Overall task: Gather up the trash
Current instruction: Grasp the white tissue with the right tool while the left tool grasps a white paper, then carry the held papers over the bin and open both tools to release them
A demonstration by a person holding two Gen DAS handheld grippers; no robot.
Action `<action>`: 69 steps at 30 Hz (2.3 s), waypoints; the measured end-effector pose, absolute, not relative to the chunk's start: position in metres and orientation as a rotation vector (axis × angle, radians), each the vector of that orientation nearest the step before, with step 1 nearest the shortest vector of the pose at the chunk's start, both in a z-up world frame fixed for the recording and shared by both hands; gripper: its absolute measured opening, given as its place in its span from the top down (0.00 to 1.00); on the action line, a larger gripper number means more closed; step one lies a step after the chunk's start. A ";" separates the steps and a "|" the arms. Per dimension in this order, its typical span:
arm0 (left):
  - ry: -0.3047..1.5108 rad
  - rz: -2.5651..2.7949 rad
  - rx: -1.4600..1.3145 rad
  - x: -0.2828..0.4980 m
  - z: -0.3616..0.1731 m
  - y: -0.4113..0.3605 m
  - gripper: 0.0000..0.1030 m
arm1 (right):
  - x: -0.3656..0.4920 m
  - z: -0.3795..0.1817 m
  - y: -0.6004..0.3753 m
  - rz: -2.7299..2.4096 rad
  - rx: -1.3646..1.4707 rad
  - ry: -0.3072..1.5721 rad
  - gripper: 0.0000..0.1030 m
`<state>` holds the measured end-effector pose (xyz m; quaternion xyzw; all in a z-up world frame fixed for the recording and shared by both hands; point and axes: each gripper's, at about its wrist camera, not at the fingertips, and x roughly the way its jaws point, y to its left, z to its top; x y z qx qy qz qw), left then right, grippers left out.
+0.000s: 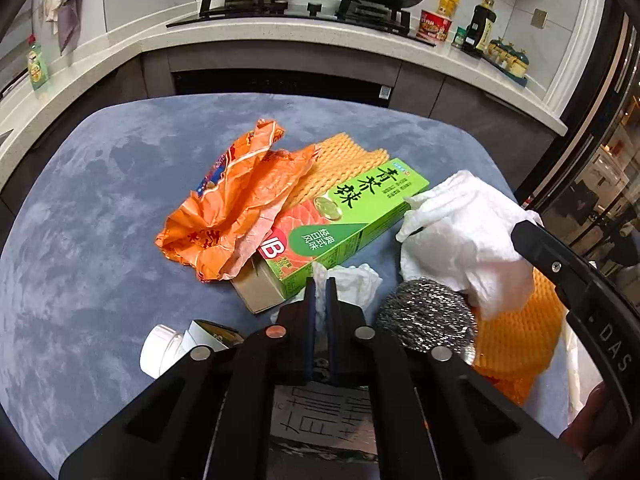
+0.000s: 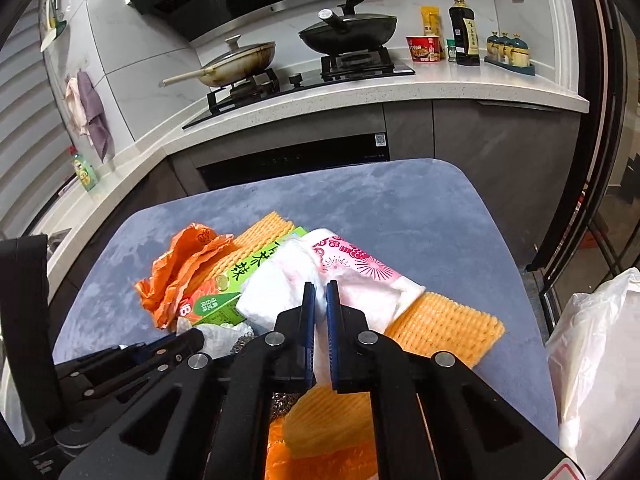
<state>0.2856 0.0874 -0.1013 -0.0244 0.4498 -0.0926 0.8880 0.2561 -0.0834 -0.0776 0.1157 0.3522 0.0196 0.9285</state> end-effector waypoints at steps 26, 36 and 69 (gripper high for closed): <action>0.674 -0.289 -0.099 0.195 0.046 0.072 0.98 | 0.158 0.064 -0.120 0.067 0.259 0.414 0.95; 0.649 -0.398 -0.069 0.157 0.069 0.026 0.98 | 0.106 0.091 -0.175 -0.039 0.266 0.336 0.95; 0.743 -0.691 0.146 0.123 0.014 -0.201 0.98 | 0.050 -0.019 -0.363 -0.375 0.404 0.545 0.95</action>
